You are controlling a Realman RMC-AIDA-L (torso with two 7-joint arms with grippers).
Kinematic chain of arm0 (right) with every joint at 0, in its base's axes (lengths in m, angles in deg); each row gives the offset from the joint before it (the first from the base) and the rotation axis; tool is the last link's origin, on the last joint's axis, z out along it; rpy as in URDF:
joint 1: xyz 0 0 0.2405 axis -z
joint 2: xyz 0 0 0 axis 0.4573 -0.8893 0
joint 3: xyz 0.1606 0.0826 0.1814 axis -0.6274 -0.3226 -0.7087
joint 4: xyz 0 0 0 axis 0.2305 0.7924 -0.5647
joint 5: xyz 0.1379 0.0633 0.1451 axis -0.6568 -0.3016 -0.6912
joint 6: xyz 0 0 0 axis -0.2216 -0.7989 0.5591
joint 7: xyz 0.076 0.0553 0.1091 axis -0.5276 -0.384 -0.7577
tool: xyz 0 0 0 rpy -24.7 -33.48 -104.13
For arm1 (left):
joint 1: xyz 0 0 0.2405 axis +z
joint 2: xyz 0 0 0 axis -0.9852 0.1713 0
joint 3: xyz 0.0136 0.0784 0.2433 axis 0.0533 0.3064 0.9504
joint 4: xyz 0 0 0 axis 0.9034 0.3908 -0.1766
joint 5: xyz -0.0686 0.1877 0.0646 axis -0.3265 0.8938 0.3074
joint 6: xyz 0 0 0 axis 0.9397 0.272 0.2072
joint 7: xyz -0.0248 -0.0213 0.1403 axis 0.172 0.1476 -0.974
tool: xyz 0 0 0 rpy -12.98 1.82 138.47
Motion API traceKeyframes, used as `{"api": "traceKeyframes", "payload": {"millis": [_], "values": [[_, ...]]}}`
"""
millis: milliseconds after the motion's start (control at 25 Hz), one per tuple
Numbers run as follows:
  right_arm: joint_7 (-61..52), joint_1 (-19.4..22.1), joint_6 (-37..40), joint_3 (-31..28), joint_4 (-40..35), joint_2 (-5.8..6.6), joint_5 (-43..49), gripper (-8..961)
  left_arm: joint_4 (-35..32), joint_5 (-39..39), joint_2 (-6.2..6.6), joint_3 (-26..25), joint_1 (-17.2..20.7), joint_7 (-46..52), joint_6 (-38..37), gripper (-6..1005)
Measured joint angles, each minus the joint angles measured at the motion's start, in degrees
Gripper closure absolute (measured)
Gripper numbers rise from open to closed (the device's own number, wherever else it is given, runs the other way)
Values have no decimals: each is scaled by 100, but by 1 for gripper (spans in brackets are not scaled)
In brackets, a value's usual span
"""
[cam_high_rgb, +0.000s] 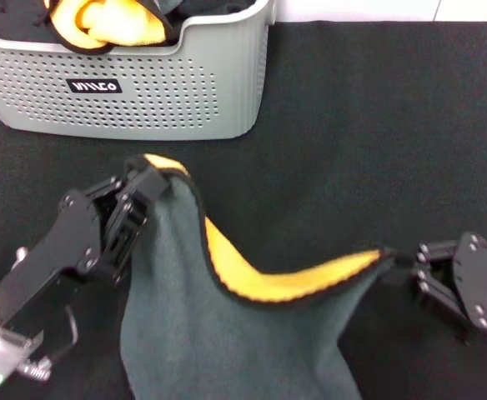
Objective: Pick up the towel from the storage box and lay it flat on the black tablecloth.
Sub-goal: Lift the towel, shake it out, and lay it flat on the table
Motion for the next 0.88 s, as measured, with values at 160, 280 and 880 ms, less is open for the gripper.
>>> {"api": "traceKeyframes", "payload": {"millis": [160,280,880], "values": [[287,-484,320,-9,666,1,-154,893,-34,-205,-39,0,-112,-112,519,981],[364,-658,573,-20,874,-1,-178,891,-34,-244,-72,0,-223,-264,1033,981],[537,-1312,2628,49,1041,-63,-410,880,-594,-732,-83,1,-587,-852,2846,981]]}}
